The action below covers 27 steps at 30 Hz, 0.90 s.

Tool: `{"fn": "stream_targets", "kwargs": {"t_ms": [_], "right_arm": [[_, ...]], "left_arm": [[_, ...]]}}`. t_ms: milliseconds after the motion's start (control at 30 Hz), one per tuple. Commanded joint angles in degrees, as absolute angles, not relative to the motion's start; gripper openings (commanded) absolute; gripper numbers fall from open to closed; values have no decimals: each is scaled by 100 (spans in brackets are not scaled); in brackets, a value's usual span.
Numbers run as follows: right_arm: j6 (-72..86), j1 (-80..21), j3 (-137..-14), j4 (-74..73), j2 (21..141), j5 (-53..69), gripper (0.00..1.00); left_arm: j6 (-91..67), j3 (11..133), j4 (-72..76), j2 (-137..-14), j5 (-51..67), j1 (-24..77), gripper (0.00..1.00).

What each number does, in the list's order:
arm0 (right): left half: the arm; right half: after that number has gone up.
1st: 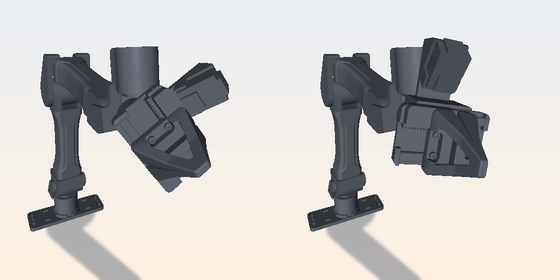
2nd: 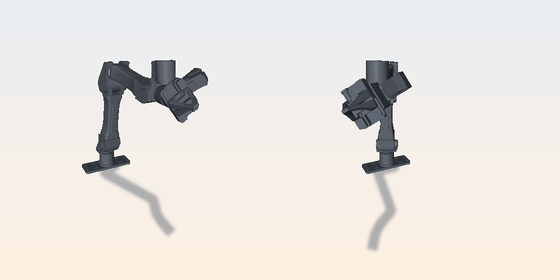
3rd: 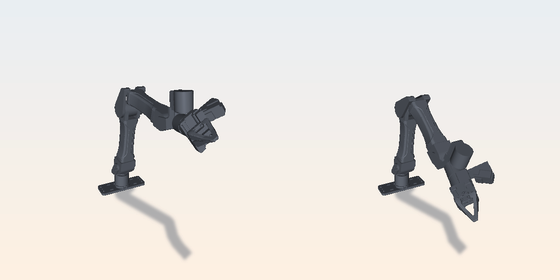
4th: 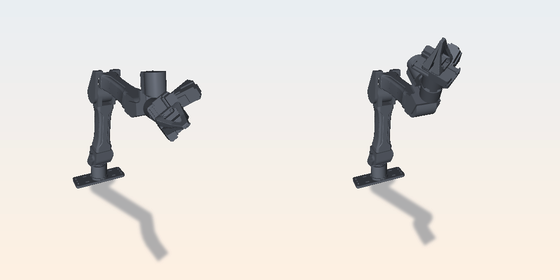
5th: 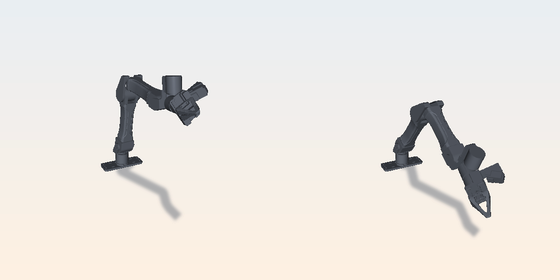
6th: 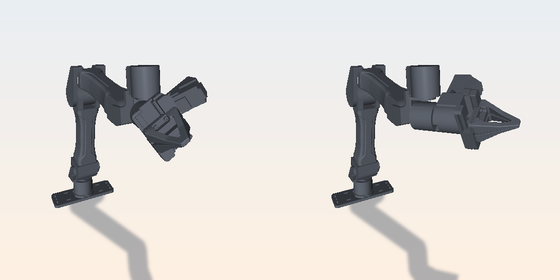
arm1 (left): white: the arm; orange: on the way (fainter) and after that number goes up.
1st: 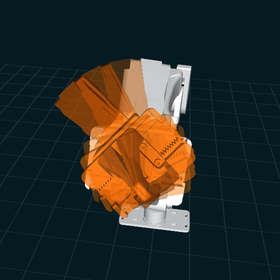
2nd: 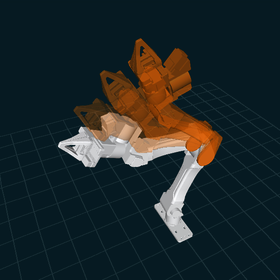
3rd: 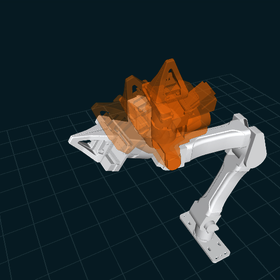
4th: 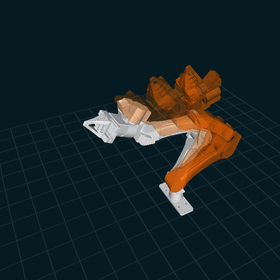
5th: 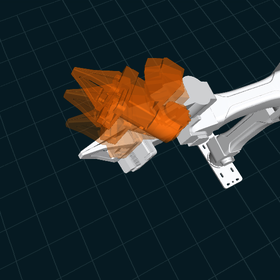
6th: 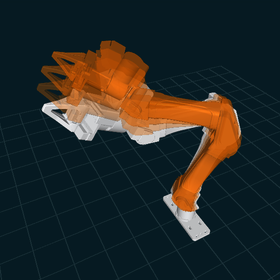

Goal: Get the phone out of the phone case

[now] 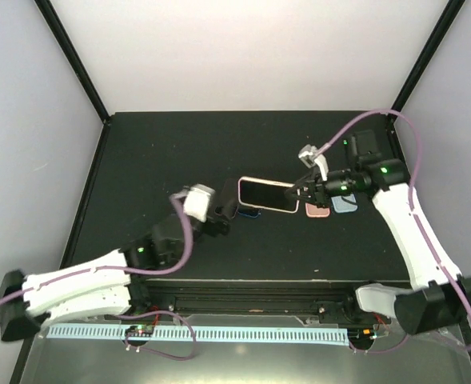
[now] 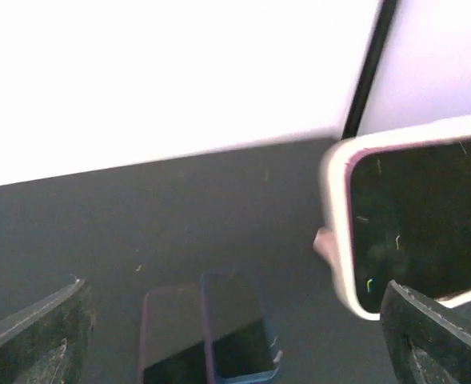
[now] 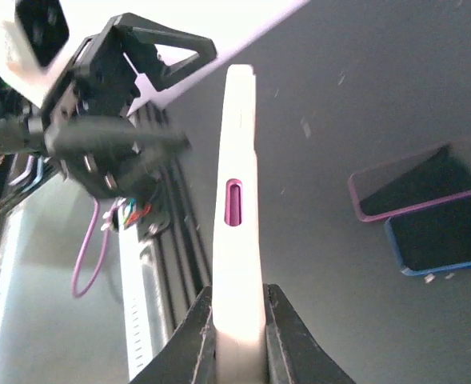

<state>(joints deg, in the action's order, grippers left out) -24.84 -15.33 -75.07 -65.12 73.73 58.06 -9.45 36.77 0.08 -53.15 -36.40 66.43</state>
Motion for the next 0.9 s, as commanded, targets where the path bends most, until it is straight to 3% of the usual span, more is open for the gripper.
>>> {"fn": "stream_targets", "kwargs": {"t_ms": [0,133,233,600,767,867], "right_arm": [[-764,-1264,-7057,-4551,6444,6332,1],[1606,-1239,-6004,-1745,5676,6379,1],[3231,-1246,-5350,-192,5525,6371,1],[4249,-1249,-4924,538,5562,6689,1],[4410,-1248,-4669,645,5347,6660,1],[4518,-1248,-4526,772,5231,6617,1]], "left_arm": [[-2638,2647,2311,-4244,-2238,5882,99],[-3275,1716,4503,-4139,-1726,5594,97],[-3505,1787,5319,-4635,-1350,5581,91],[-4715,2876,7384,-7089,-189,5585,78],[-4961,3243,8145,-7841,-242,5573,67],[-5127,3393,8449,-8123,-306,5548,54]]}}
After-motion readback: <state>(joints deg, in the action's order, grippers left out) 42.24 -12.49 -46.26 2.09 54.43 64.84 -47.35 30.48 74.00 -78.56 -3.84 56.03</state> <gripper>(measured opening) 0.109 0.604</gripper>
